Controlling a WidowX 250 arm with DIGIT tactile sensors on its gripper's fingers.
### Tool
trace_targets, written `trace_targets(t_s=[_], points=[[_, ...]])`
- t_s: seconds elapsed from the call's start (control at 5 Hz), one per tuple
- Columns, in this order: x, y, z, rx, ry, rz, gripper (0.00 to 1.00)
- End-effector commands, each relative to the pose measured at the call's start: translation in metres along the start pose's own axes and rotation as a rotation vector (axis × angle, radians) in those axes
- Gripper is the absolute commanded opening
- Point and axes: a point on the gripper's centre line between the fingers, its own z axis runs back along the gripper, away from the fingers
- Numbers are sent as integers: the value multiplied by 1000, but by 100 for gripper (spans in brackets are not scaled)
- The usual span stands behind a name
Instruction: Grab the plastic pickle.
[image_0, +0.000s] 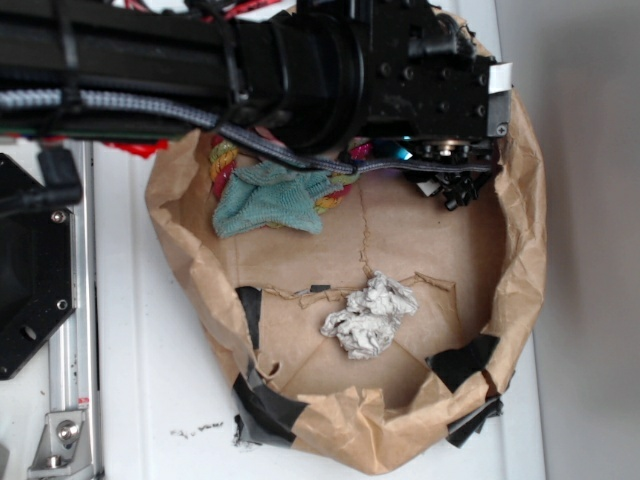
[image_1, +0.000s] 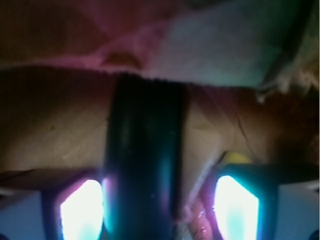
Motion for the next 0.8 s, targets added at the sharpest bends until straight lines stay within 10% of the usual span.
trace_targets(t_s=[0.0,0.6], points=[[-18,-8,2,-35,-12,-85,0],[-49,-36,42,-157,-74,-410,0]])
